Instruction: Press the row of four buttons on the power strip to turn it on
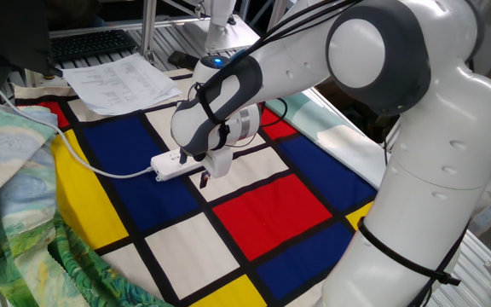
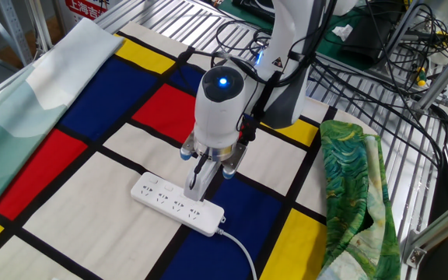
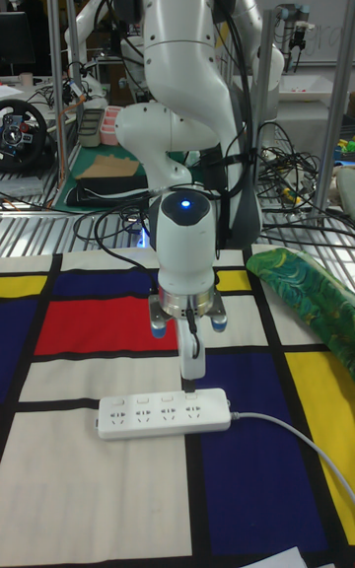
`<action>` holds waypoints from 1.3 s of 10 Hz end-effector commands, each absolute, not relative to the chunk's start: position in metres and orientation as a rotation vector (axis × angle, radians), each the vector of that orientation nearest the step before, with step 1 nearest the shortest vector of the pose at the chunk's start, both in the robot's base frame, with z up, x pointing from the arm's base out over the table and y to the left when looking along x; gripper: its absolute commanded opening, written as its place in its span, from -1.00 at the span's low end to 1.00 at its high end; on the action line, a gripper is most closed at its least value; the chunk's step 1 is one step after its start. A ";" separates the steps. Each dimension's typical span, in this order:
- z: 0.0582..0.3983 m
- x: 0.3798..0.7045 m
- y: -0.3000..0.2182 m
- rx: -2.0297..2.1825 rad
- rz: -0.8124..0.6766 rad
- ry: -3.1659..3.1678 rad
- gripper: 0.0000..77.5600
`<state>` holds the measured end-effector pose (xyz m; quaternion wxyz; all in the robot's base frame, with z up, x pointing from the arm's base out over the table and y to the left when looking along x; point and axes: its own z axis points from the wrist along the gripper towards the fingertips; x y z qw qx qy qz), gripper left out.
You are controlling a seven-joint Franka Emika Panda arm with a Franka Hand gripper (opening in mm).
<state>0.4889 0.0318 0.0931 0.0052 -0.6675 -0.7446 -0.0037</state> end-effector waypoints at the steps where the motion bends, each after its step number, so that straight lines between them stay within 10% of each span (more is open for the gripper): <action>1: 0.094 0.490 0.033 -2.095 -0.015 -2.334 0.99; 13: 0.090 0.494 0.036 -2.086 -0.025 -2.353 0.99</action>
